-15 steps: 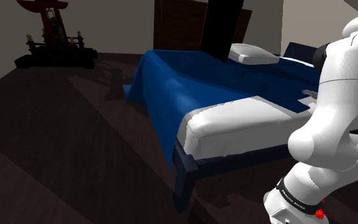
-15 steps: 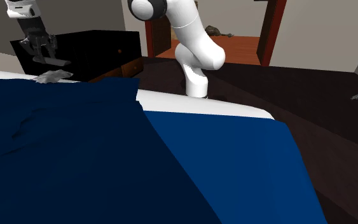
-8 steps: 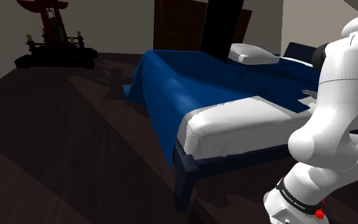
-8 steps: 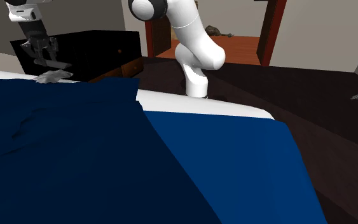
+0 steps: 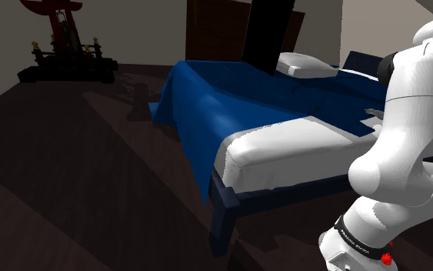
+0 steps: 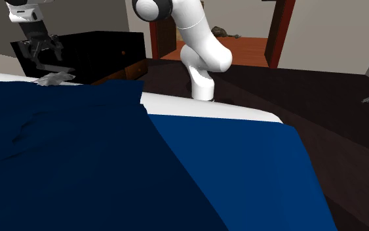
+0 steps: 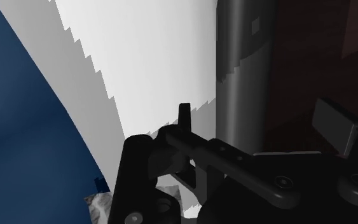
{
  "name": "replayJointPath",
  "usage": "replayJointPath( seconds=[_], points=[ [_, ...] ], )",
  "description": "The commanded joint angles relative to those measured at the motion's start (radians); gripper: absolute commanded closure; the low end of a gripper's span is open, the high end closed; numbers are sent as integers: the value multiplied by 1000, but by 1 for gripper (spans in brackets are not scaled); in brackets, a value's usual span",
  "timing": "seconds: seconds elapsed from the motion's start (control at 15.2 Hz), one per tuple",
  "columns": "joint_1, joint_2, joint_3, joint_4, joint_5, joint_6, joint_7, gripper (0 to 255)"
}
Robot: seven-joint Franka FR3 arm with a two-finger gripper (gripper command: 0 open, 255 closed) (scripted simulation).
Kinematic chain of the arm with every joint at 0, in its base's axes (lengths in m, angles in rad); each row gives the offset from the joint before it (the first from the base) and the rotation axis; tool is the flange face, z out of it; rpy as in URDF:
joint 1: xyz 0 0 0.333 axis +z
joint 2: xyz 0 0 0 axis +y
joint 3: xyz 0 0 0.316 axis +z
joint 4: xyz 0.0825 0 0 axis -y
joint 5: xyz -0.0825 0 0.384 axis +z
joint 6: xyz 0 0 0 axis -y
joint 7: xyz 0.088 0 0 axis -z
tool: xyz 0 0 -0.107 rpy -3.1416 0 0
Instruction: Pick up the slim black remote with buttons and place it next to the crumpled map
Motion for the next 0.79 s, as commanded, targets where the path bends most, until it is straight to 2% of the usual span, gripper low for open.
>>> replayJointPath(
  seconds=[0.0, 0.2, 0.73],
  points=[
    [-10, -2, -1, 36, -3, -33, 5, 0],
    [-50, 1, 3, 152, -5, -131, 19, 0],
    [-50, 1, 3, 152, -5, -131, 19, 0]
  ],
)
